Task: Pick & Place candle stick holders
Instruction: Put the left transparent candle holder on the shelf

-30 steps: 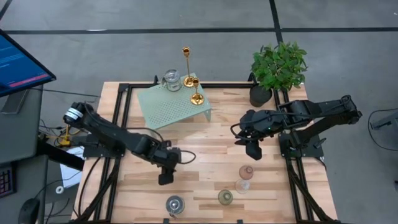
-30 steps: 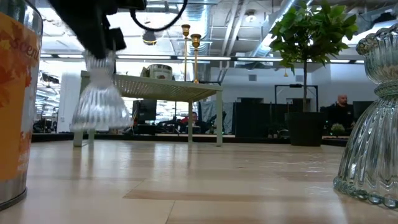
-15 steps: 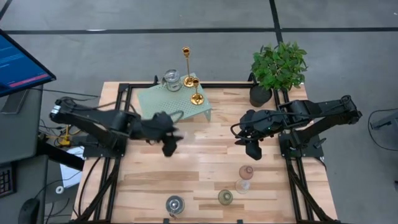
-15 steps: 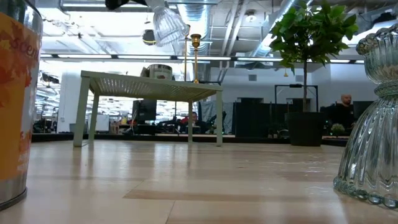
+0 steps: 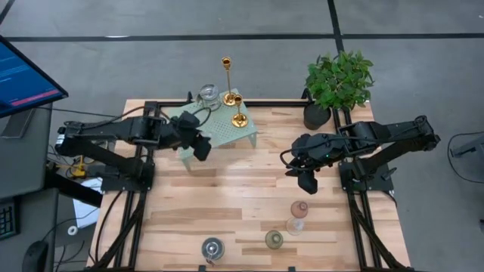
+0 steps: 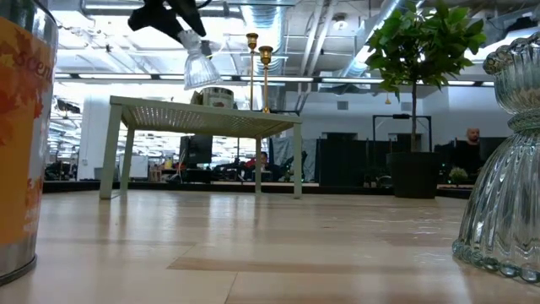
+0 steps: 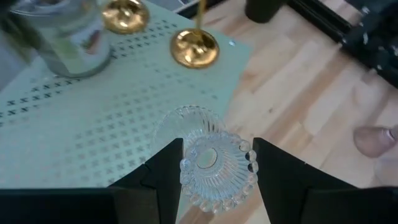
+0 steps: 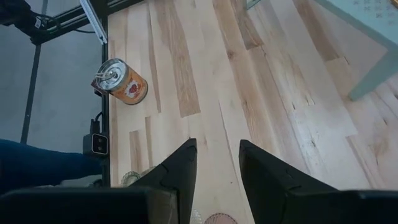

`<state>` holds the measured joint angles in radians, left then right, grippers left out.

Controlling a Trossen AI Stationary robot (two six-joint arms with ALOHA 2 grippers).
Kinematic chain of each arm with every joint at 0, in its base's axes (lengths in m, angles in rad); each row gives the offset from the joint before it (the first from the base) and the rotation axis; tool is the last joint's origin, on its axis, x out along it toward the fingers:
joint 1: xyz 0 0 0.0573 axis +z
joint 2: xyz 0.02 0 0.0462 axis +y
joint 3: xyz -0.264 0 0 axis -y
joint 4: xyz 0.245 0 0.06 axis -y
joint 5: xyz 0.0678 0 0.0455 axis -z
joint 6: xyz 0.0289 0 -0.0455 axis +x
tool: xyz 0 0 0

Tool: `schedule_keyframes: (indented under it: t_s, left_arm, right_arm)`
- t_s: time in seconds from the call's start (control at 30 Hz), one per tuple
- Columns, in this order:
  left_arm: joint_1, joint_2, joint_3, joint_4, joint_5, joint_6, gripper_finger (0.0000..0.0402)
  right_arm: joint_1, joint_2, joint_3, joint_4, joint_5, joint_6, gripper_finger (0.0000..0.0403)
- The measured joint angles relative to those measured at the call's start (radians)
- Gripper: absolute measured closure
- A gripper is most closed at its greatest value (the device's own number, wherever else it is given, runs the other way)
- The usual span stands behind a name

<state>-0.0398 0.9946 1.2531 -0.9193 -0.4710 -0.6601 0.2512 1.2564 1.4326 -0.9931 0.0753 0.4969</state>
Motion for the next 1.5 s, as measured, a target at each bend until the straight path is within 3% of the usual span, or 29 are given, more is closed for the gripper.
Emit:
schedule_keyframes:
  t_s: [0.37,0.77,1.13,1.5]
  left_arm:
    - [0.208,0.012,0.141,-0.238,-0.089,0.046,0.0234]
    - [0.481,0.123,0.140,-0.236,0.038,0.194,0.0231]
    - [0.602,0.180,0.139,-0.191,0.119,0.265,0.0230]
    - [0.638,0.180,0.139,-0.128,0.206,0.267,0.0230]
  right_arm:
    - [0.000,0.000,0.000,0.002,0.000,0.010,0.0291]
    - [0.000,0.000,0.000,0.006,0.000,0.002,0.0291]
    - [-0.001,0.000,0.000,0.007,0.000,0.002,0.0291]
    - [-0.001,0.000,0.000,0.007,0.000,0.001,0.0291]
